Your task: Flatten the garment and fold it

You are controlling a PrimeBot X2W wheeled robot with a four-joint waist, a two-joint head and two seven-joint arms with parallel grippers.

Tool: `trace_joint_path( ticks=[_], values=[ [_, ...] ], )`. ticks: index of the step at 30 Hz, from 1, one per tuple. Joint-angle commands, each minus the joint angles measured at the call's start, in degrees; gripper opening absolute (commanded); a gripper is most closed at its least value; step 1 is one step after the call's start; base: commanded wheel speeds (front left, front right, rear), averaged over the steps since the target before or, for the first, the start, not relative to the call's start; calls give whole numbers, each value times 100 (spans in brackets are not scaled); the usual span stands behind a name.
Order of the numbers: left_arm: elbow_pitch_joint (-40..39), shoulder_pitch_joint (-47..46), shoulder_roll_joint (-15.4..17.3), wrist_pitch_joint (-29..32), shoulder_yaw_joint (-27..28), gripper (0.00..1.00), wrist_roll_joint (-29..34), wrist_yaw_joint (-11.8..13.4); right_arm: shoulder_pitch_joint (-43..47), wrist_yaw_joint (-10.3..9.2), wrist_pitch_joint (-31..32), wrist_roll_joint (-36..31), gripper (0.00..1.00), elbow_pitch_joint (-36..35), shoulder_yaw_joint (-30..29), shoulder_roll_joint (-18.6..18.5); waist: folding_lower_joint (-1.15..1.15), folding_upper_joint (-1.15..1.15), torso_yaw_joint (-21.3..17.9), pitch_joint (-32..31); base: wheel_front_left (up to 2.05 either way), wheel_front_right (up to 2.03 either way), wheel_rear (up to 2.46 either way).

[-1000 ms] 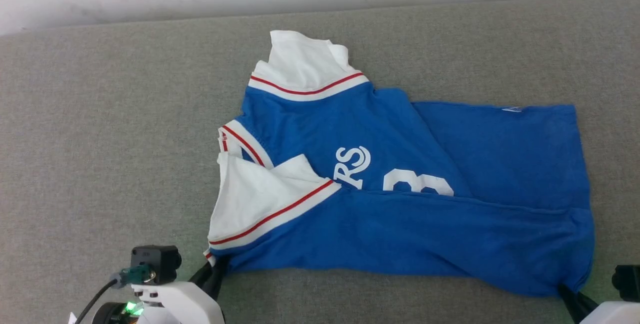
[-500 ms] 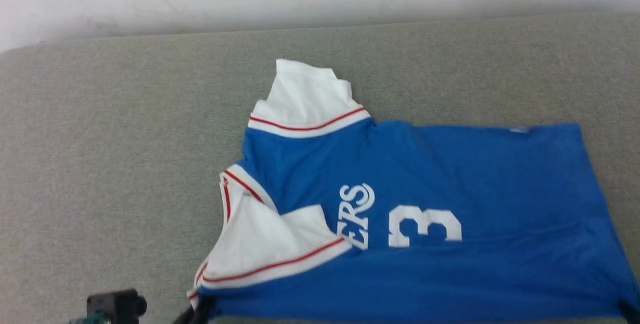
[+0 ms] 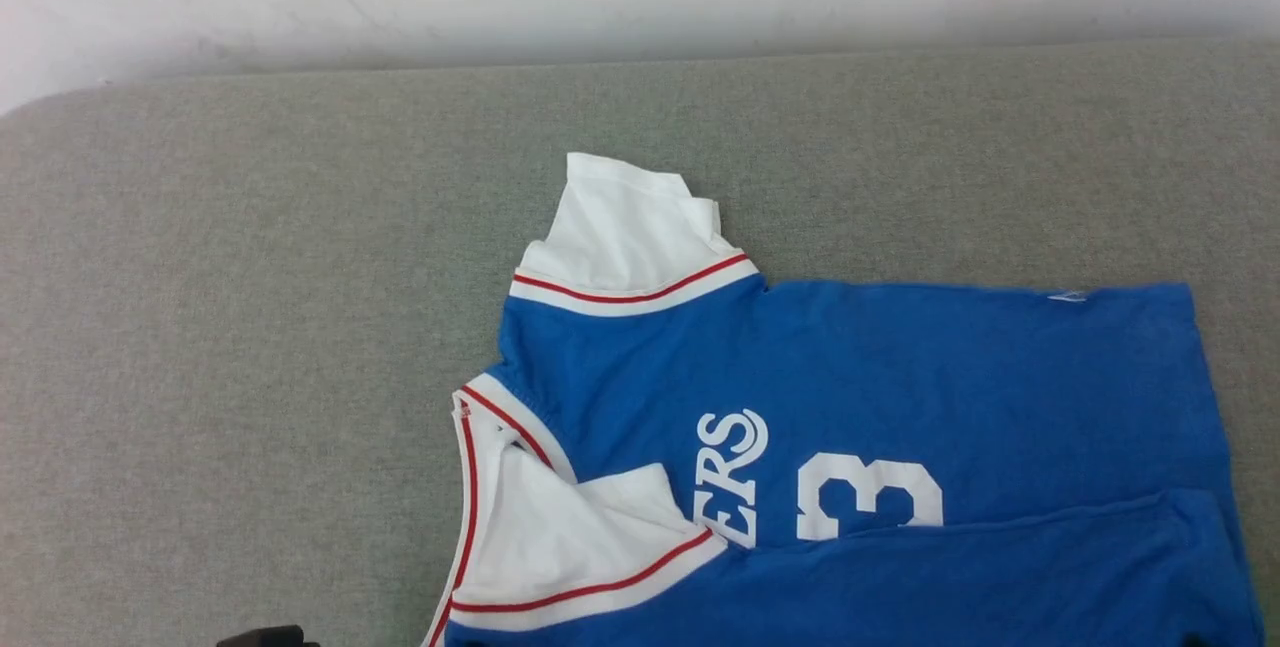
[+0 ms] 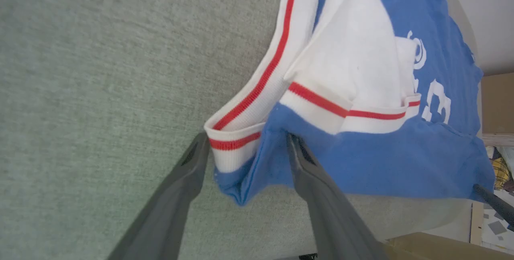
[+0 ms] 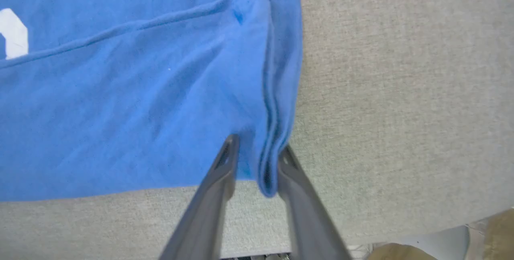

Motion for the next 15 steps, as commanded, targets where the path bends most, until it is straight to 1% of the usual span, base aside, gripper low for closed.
trace_joint_path(
  ticks=[1,6,8,10,12,15],
  values=[
    [79,-108,-20,-65,17,100,-22,-67,-94,-11,-95,14,100,30,66,32,0,0,-17,-40,0,0,0],
    [-234,-98,-41,-311,236,100,-148,-186,-176,-11,-398,104,100,-201,35,-24,0,0,-74,-72,0,0,0],
    [-620,-125,24,-509,443,100,-164,-288,-284,-11,-664,27,100,-379,-67,-56,0,0,-123,-55,0,0,0],
    [-1044,-255,51,-729,682,100,-177,-358,-410,-11,-893,-249,100,-510,-27,-230,0,0,-197,27,0,0,0],
    [-1390,-577,158,-938,921,100,7,-375,-593,-11,-1114,-439,100,-543,11,-285,0,0,-247,155,0,0,0],
    [-1587,-1448,380,-1241,1234,100,603,-232,-932,-11,-1486,-661,100,-541,85,-277,0,0,-314,403,0,0,0]
  ],
)
